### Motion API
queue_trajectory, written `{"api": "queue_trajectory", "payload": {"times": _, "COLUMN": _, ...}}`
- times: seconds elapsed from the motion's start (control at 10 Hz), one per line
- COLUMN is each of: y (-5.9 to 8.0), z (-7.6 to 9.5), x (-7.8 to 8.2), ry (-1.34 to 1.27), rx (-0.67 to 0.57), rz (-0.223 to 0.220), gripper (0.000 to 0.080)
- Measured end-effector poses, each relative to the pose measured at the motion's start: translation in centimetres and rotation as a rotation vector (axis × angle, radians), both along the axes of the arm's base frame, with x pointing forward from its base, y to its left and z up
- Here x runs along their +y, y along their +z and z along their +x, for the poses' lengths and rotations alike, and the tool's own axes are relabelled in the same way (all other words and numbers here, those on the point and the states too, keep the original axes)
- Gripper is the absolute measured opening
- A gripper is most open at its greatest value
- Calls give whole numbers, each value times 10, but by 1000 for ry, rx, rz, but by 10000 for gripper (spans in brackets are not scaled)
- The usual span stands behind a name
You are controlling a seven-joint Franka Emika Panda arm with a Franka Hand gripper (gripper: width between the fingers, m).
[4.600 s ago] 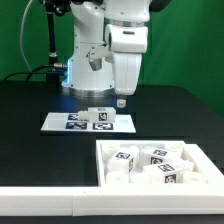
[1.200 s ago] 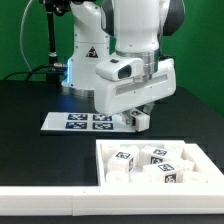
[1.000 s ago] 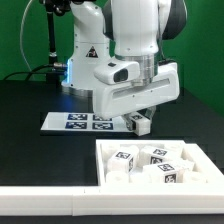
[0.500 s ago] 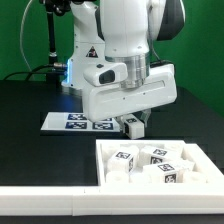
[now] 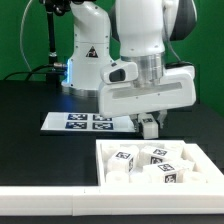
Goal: Assemble one leg
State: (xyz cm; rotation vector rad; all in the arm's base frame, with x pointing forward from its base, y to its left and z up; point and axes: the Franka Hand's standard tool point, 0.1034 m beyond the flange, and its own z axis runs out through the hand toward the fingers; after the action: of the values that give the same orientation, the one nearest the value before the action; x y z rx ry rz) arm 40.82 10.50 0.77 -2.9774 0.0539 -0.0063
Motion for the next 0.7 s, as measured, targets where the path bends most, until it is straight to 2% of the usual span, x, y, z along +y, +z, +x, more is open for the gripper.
{"api": "queue_trajectory", "payload": {"times": 0.2, "y": 0, "z": 2, "x": -5, "ry": -1, "rx": -11, "rz": -1, "gripper": 282}}
{"api": "queue_trajectory", "payload": {"times": 0.3, "y": 0, "z": 2, "x": -4, "ry": 1, "rx": -11, "rz": -1, "gripper": 381}}
{"api": "queue_trajectory", "payload": {"times": 0.4, "y": 0, "z": 2, "x": -4, "ry": 1, "rx": -11, "rz": -1, "gripper": 381}}
{"api": "queue_trajectory", "payload": {"times": 0.5, "y": 0, "z": 2, "x": -4, "ry": 1, "rx": -11, "rz": -1, "gripper": 553}}
{"api": "queue_trajectory", "payload": {"times": 0.6, "y": 0, "z": 2, "x": -4, "ry": 1, "rx": -11, "rz": -1, "gripper": 553}}
{"api": "queue_trajectory", "payload": {"times": 0.7, "y": 0, "z": 2, "x": -4, "ry": 1, "rx": -11, "rz": -1, "gripper": 630}}
